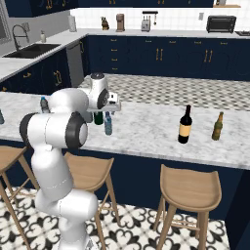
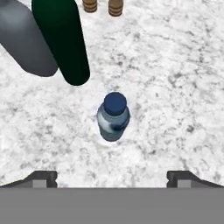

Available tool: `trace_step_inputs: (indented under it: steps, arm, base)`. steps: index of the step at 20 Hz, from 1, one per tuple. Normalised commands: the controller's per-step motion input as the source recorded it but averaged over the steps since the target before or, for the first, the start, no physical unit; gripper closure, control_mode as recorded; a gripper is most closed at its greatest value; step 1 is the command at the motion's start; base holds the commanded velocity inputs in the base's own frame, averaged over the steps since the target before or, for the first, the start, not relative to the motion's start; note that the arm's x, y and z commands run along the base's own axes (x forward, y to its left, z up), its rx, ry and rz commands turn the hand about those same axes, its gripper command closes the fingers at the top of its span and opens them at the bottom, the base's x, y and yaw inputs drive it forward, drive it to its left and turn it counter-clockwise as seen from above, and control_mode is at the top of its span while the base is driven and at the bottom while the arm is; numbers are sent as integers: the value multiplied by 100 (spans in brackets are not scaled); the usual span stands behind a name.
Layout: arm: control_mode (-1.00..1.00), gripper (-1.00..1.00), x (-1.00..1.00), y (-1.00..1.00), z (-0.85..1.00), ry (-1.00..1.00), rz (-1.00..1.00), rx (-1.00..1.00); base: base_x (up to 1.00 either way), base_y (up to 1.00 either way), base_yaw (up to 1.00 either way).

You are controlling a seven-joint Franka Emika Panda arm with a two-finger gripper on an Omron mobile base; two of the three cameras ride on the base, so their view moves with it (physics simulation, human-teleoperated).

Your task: Move the plastic bottles in the middle to the plastics group, and the glass bottles in the middle to the glass group.

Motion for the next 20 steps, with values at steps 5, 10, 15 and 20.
trace_step_inputs:
  steps: [5, 10, 15, 20]
  arm:
    - [-100, -100, 51, 0, -33, 10, 0, 0]
    - [-100, -100, 21, 0, -10, 9, 0, 0]
    - [-100, -100, 0, 0, -25, 3, 0, 0]
    - [-100, -100, 0, 0, -27, 0, 0, 0]
  base:
    - [0, 0, 0]
    - [0, 0, 0]
    - [0, 0, 0]
    - [0, 0, 0]
